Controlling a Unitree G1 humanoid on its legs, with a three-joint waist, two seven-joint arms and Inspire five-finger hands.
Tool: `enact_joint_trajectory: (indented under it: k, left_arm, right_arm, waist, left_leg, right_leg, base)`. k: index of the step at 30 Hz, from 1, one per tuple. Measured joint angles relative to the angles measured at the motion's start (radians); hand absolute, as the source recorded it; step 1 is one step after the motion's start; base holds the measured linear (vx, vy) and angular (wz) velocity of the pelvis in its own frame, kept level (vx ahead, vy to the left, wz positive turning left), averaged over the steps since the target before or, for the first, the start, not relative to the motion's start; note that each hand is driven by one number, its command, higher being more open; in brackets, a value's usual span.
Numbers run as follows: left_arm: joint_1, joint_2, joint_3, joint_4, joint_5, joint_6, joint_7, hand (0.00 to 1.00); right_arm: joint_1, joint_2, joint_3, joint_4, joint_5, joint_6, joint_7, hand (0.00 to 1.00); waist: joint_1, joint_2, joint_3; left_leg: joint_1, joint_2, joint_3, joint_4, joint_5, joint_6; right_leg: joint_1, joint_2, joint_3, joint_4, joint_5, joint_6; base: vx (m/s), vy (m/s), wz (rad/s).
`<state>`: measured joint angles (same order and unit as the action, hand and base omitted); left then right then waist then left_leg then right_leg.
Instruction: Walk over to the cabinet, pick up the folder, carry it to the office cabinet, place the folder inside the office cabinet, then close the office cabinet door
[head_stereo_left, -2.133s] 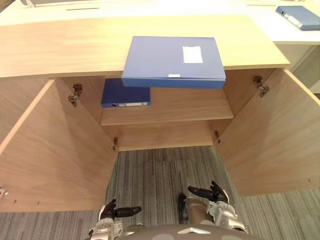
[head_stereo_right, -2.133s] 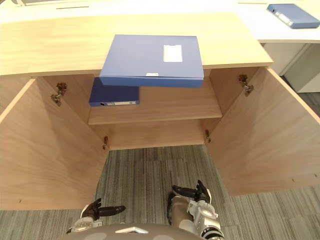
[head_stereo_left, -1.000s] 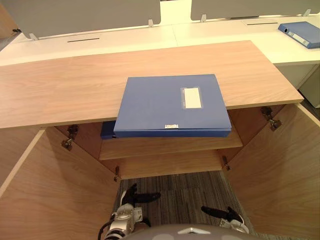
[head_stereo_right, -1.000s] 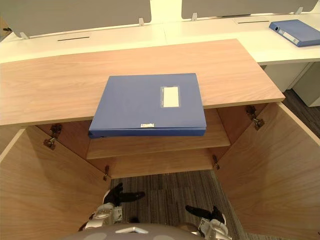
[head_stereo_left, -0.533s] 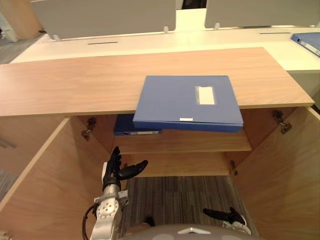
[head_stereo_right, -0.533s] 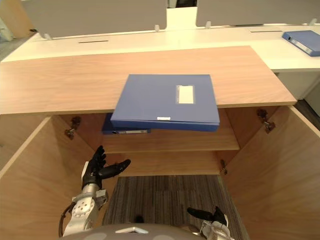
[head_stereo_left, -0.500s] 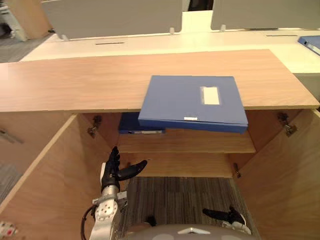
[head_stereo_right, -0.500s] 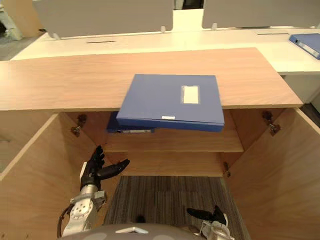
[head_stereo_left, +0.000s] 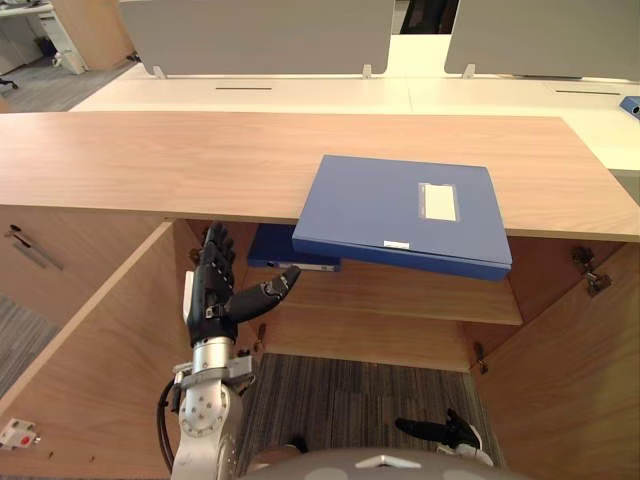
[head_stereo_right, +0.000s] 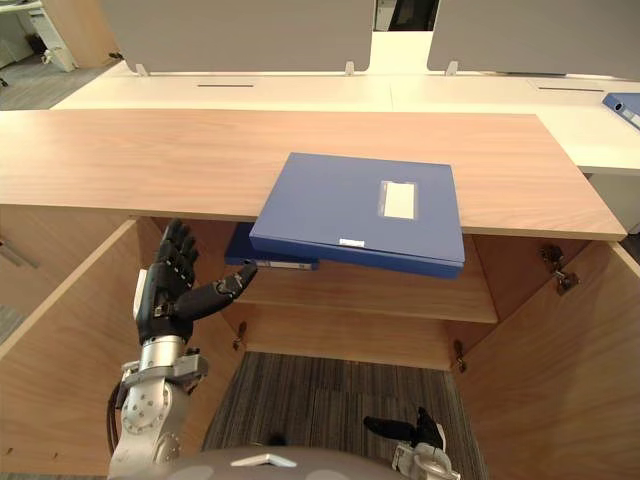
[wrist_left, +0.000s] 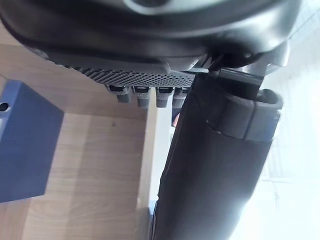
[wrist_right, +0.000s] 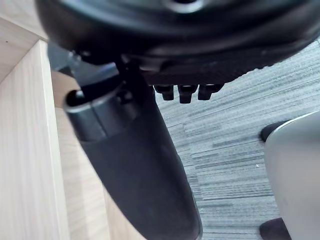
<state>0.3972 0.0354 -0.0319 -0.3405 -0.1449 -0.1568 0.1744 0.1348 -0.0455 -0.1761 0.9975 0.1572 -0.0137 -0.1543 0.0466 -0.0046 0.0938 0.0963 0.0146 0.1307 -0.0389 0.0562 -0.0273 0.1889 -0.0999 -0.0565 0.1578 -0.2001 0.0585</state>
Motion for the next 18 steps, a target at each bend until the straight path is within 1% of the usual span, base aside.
enact_joint_trajectory:
  k: [4, 8, 9, 11, 15, 18]
  left_arm:
    - [0.003, 0.025, 0.001, -0.066, 0.0, -0.015, 0.002, 1.0]
    - [0.001, 0.065, 0.009, -0.136, 0.001, -0.021, -0.001, 1.0]
    - [-0.001, 0.074, 0.011, -0.143, 0.001, -0.028, -0.001, 1.0]
    - [-0.009, 0.087, 0.022, -0.143, 0.001, -0.038, -0.007, 1.0]
    - [-0.028, 0.114, 0.029, -0.132, 0.008, -0.043, -0.009, 1.0]
    - [-0.033, 0.171, 0.029, -0.111, 0.051, -0.043, -0.02, 1.0]
  right_arm:
    - [0.0, -0.011, 0.0, 0.011, 0.0, 0.0, 0.004, 1.0]
    - [-0.005, -0.032, 0.0, 0.043, -0.001, 0.0, 0.019, 1.0]
    - [-0.005, -0.036, 0.0, 0.046, -0.003, 0.0, 0.02, 1.0]
    - [-0.006, -0.046, 0.0, 0.062, -0.011, 0.0, 0.022, 1.0]
    - [-0.004, -0.065, 0.003, 0.082, -0.04, 0.001, 0.038, 1.0]
    - [0.007, -0.075, 0.007, 0.106, -0.04, 0.003, 0.042, 1.0]
  waist:
    - [-0.002, 0.017, -0.013]
    - [-0.004, 0.019, -0.031]
    - [-0.004, 0.023, -0.036]
    - [-0.004, 0.021, -0.039]
    - [-0.005, 0.028, -0.045]
    - [-0.016, 0.03, -0.053]
  left_leg:
    - [0.005, 0.001, 0.0, 0.0, -0.006, -0.003]
    - [0.008, 0.003, 0.0, 0.0, -0.002, 0.0]
    - [0.009, 0.003, 0.0, 0.002, -0.002, 0.0]
    - [0.01, 0.004, 0.001, 0.008, -0.004, -0.001]
    - [0.021, 0.009, 0.01, 0.003, -0.004, -0.002]
    - [0.032, 0.011, 0.017, -0.015, 0.003, -0.004]
  right_leg:
    - [0.003, 0.004, 0.009, -0.007, -0.001, -0.002]
    - [0.006, 0.007, 0.012, -0.01, 0.0, -0.002]
    - [0.007, 0.007, 0.014, -0.01, 0.0, -0.003]
    - [0.009, 0.008, 0.019, -0.01, 0.001, -0.004]
    - [0.011, 0.014, 0.035, -0.01, 0.002, -0.007]
    - [0.01, 0.017, 0.043, -0.015, 0.001, -0.008]
  base:
    - [-0.06, -0.008, -0.02]
    - [-0.02, -0.007, -0.01]
    - [0.0, 0.0, 0.0]
    - [-0.02, -0.003, -0.02]
    - [-0.06, -0.005, -0.09]
    - [-0.06, -0.005, -0.08]
